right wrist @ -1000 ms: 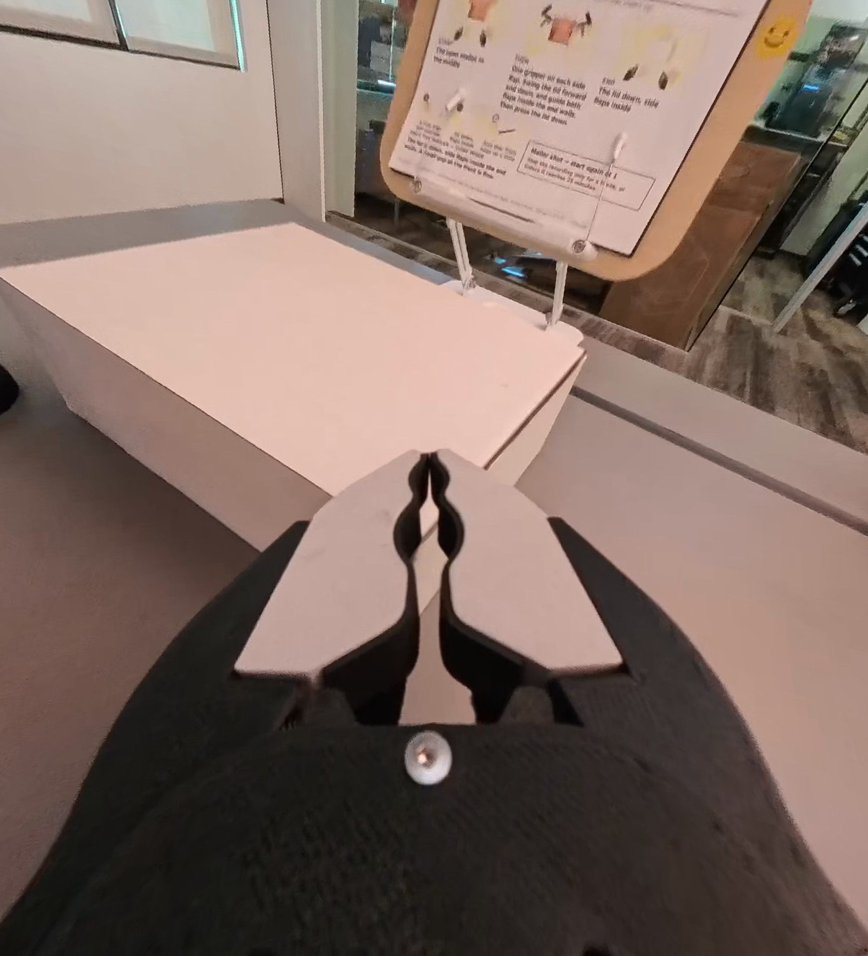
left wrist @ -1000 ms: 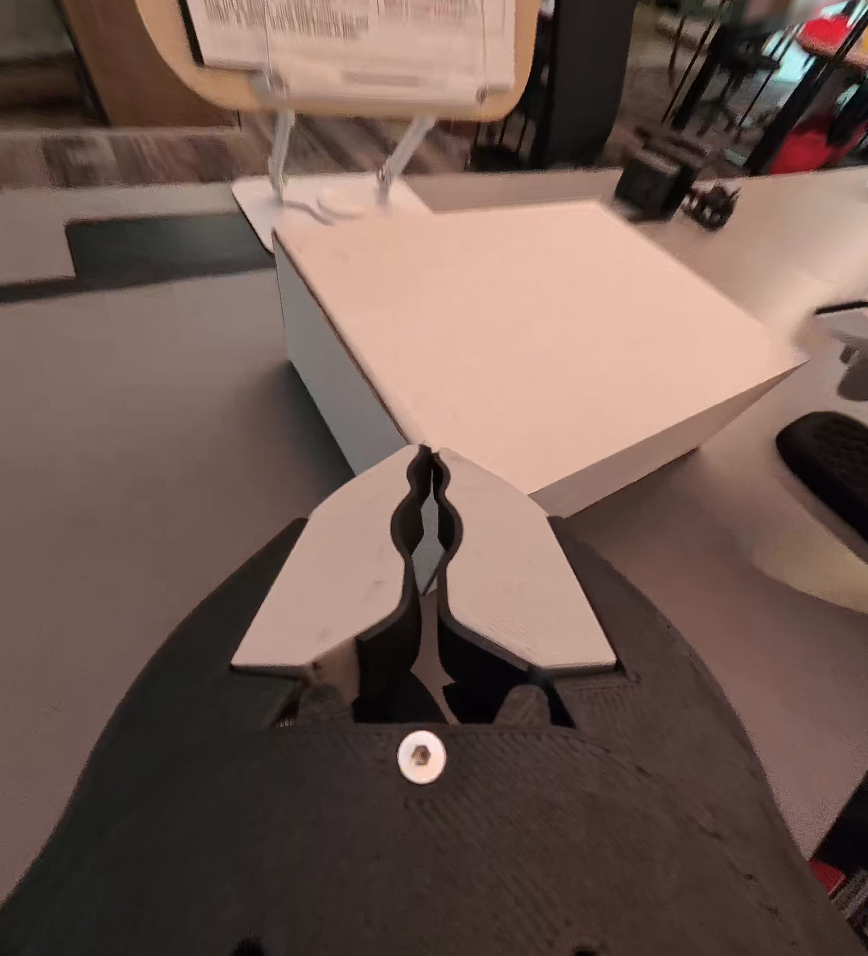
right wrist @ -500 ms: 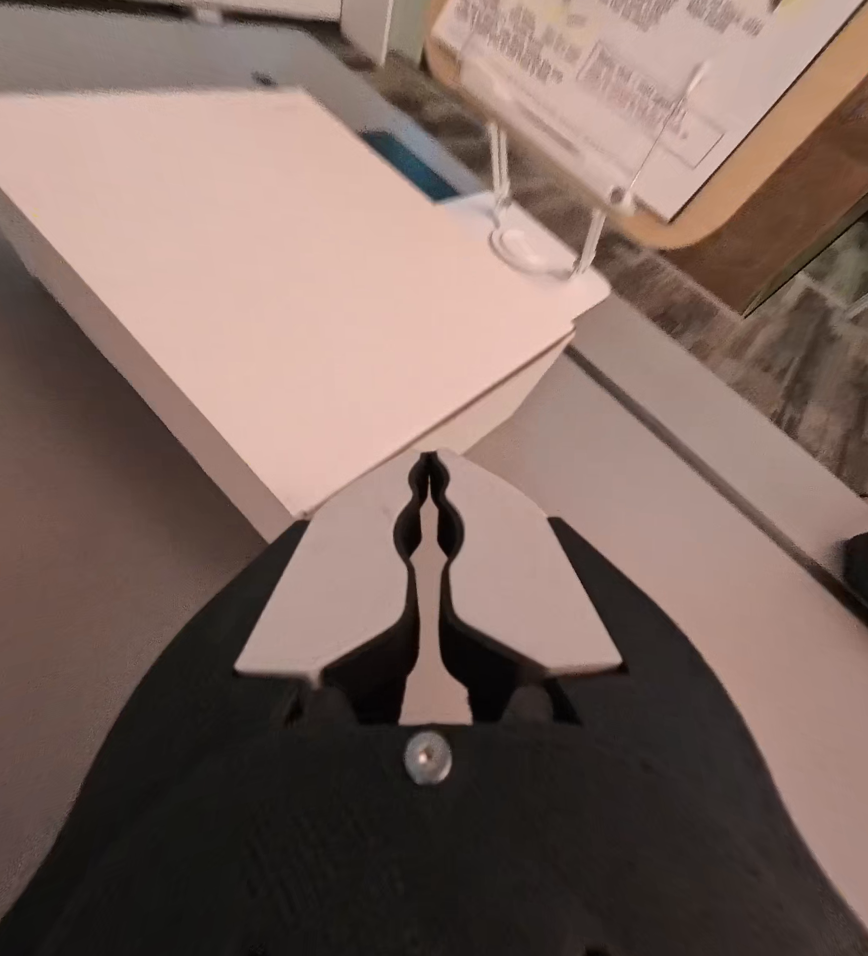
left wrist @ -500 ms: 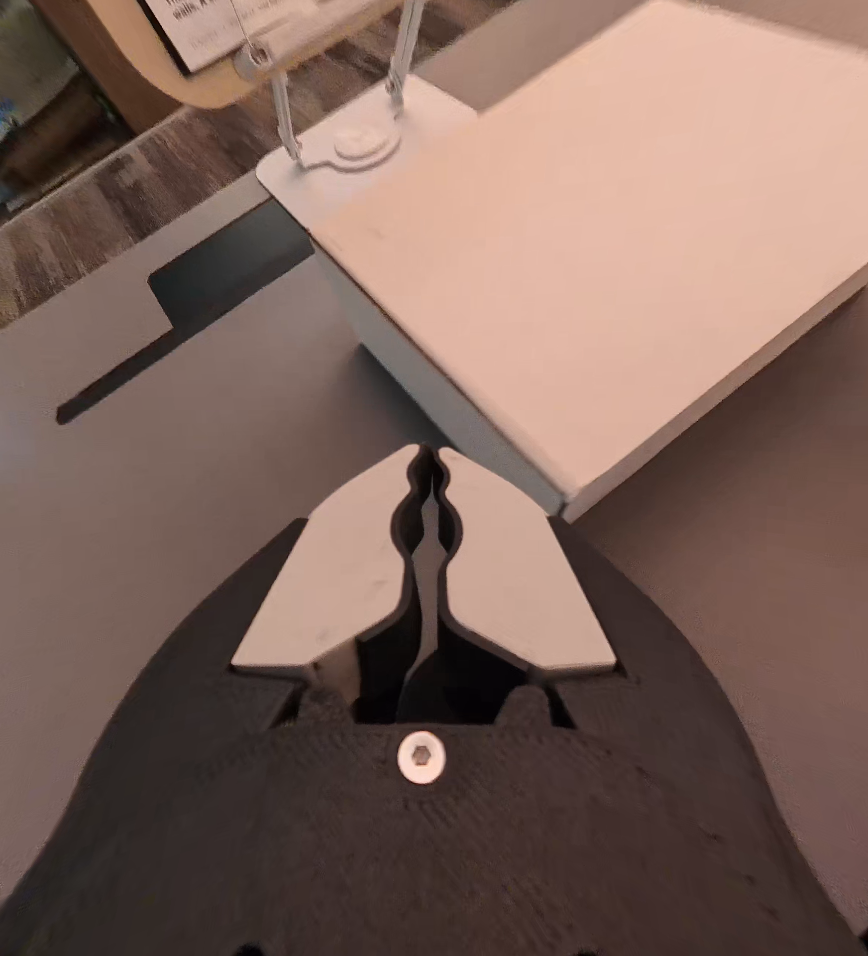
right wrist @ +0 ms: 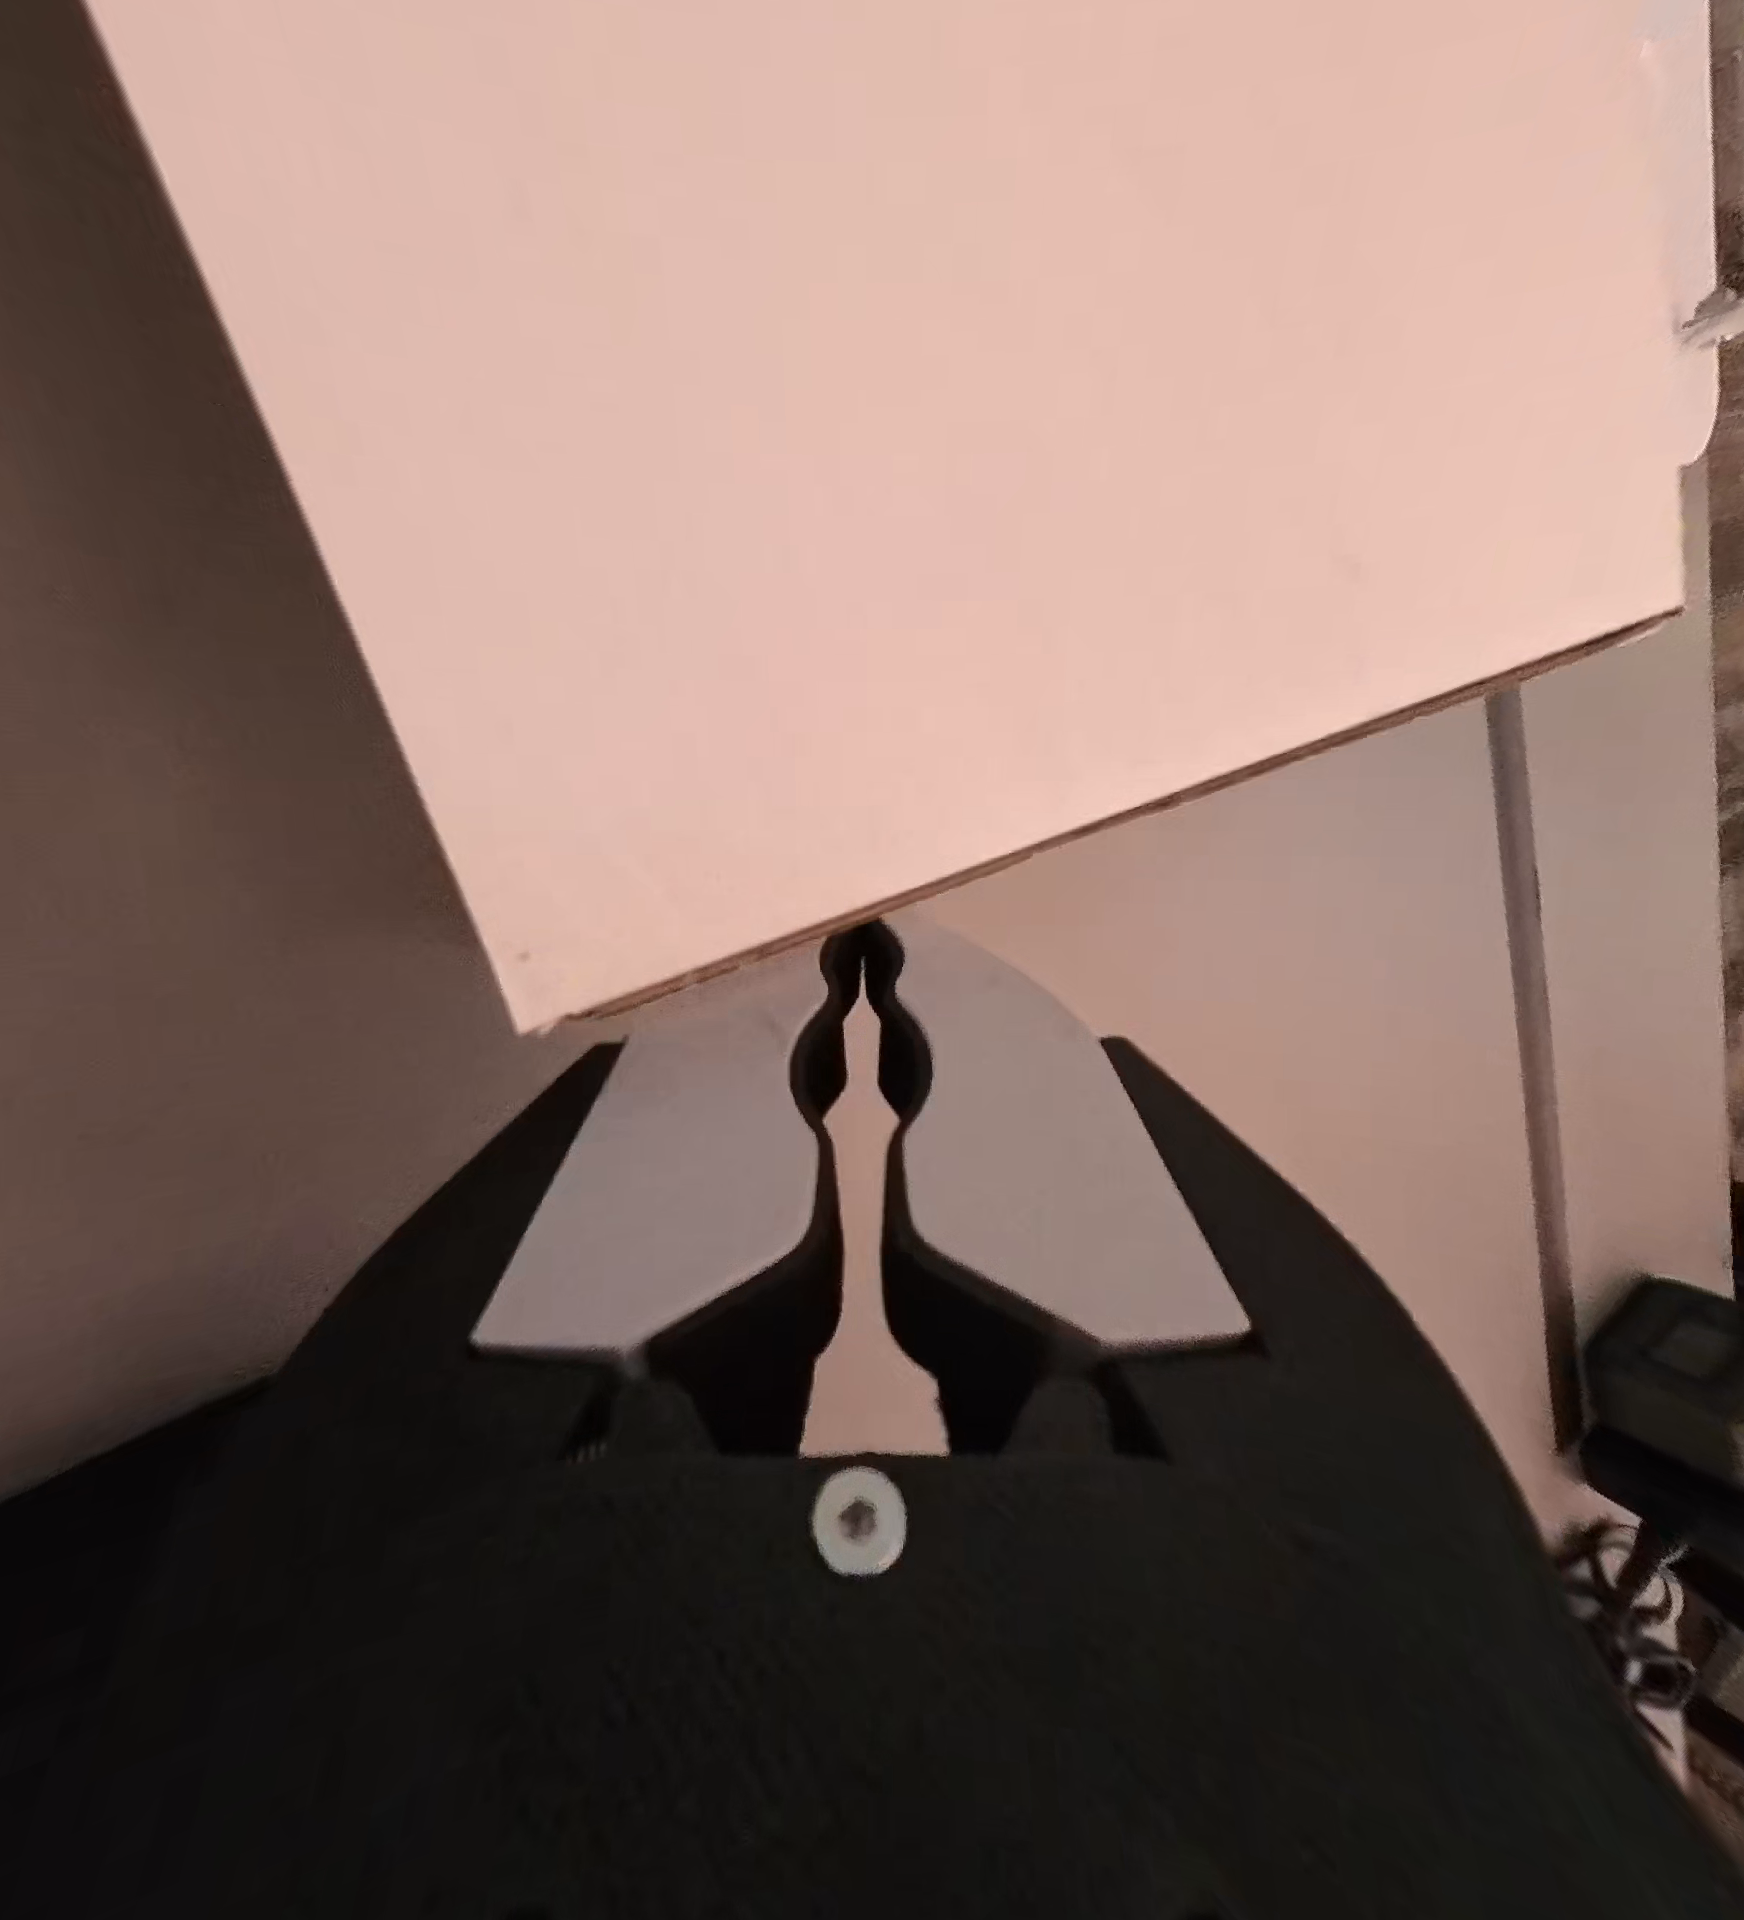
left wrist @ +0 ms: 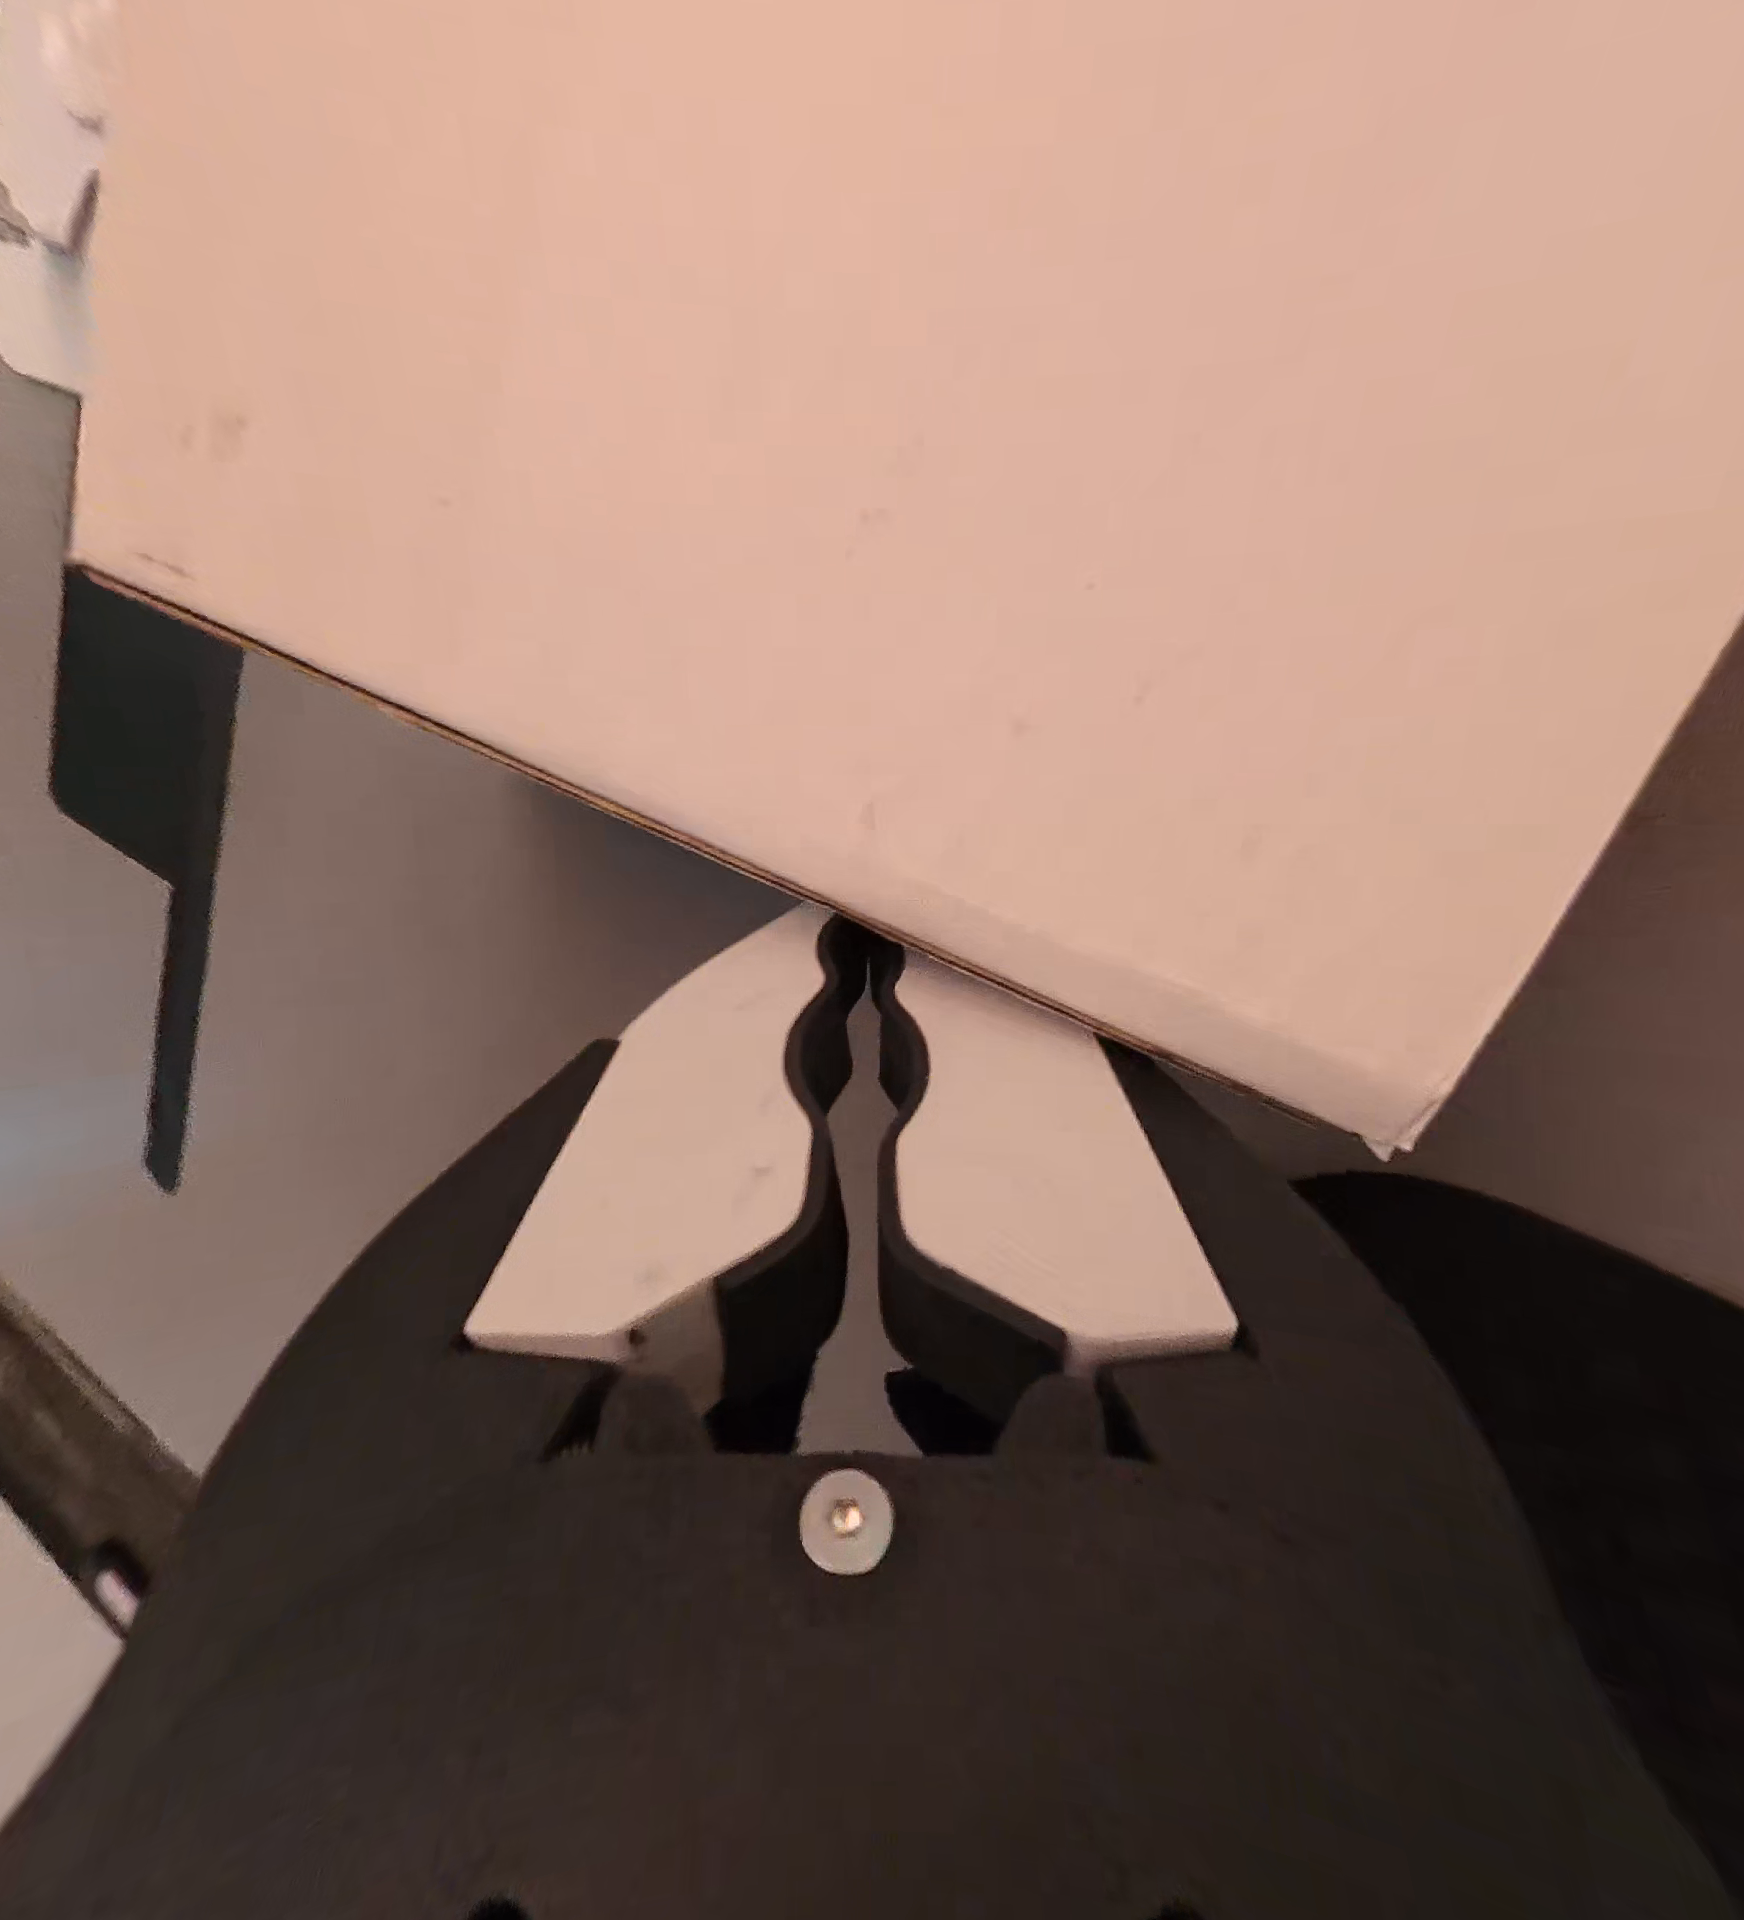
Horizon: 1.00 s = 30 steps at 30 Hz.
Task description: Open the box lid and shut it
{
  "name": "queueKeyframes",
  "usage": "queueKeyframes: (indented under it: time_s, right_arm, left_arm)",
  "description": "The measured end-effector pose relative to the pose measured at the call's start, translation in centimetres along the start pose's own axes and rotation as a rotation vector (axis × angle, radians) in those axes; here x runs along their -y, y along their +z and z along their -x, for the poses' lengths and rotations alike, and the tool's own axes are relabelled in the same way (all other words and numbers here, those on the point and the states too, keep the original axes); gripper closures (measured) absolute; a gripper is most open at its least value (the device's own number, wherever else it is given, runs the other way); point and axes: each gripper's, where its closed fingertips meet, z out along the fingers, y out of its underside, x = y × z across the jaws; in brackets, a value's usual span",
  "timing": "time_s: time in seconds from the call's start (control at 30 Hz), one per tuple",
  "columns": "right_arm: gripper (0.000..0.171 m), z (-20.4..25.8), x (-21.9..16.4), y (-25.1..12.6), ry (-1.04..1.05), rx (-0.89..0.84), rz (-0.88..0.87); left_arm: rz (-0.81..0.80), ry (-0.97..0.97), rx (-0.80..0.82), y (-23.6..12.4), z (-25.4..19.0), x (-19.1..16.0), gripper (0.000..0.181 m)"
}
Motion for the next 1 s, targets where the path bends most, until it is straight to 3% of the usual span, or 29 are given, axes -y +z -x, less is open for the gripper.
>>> queueKeyframes:
  time_s: [0.03, 0.27, 0.5, 0.6, 0.8, 1.0]
  right_arm:
    - [0.17, -0.3, -0.1, -0.1, -0.007, 0.009, -0.006]
    - [0.17, -7.1, 0.1, 1.3, 0.021, -0.055, 0.029]
    - [0.17, -8.0, 1.1, 3.0, -0.049, -0.008, 0.077]
    - [0.17, -9.9, 0.9, 3.7, -0.023, -0.035, 0.064]
    - [0.17, -15.6, 1.3, 6.6, 0.057, -0.133, 0.028]
    - [0.17, -16.3, 1.4, 6.7, 0.075, -0.228, -0.068]
  left_arm:
    - [-0.016, 0.012, -0.011, 0.1, 0.1, 0.1, 0.181]
    - [-0.022, -0.037, -0.011, 2.0, 5.6, 0.2, 0.181]
    - [-0.013, 0.014, 0.019, 3.8, 7.4, 1.5, 0.181]
    - [-0.027, 0.025, 0.061, 4.0, 9.0, 1.3, 0.181]
    - [-0.091, -0.128, 0.112, 5.9, 14.4, 2.0, 0.181]
    - [-0.169, -0.161, 0.162, 6.3, 15.1, 3.1, 0.181]
